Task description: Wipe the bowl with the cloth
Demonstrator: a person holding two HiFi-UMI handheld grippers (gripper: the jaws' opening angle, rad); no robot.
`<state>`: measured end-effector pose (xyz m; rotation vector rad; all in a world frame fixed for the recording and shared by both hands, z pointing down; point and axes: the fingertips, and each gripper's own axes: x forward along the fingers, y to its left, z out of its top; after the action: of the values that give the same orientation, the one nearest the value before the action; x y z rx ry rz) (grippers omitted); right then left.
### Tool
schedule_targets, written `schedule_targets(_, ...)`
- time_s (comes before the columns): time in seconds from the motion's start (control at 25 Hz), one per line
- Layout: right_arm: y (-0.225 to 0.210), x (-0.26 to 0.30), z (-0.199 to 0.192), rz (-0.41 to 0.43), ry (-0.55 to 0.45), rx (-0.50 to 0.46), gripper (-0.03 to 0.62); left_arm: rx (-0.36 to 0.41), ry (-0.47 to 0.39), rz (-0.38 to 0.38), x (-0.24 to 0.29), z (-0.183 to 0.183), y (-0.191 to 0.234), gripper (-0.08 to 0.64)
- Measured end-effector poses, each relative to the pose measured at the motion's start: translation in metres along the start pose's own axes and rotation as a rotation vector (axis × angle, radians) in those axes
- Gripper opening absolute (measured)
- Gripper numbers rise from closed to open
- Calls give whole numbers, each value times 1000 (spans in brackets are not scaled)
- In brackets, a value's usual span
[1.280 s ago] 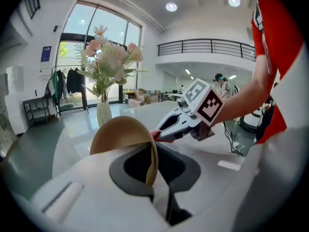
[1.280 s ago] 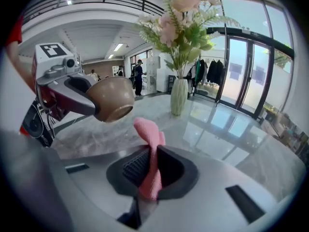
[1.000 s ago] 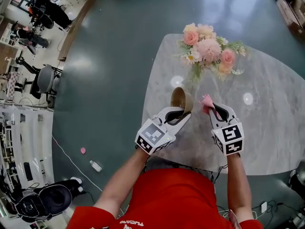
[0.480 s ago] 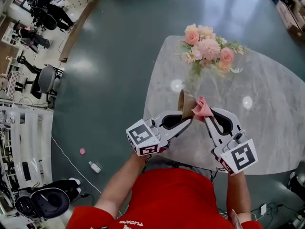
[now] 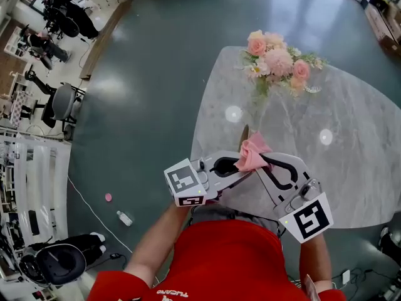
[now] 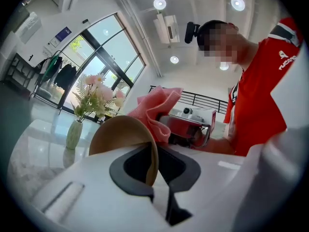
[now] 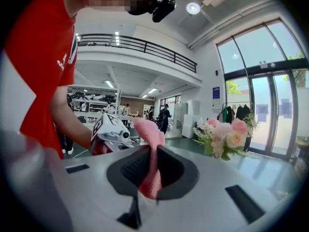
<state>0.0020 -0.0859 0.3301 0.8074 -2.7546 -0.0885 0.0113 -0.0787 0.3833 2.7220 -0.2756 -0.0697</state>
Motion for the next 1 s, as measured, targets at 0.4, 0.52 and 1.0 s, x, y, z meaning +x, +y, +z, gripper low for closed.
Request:
schedule_targets(0.4, -28, 5, -1, -42, 26, 39, 25, 12, -3, -91, -10, 7, -21, 23)
schedule_targets(0.52, -9, 3, 9, 15, 25, 6, 25, 21, -3, -94, -12, 9, -22, 23)
schedule_targets(1.0, -26, -3, 14, 91, -6, 135, 25, 40, 21, -210, -18, 21, -40, 23)
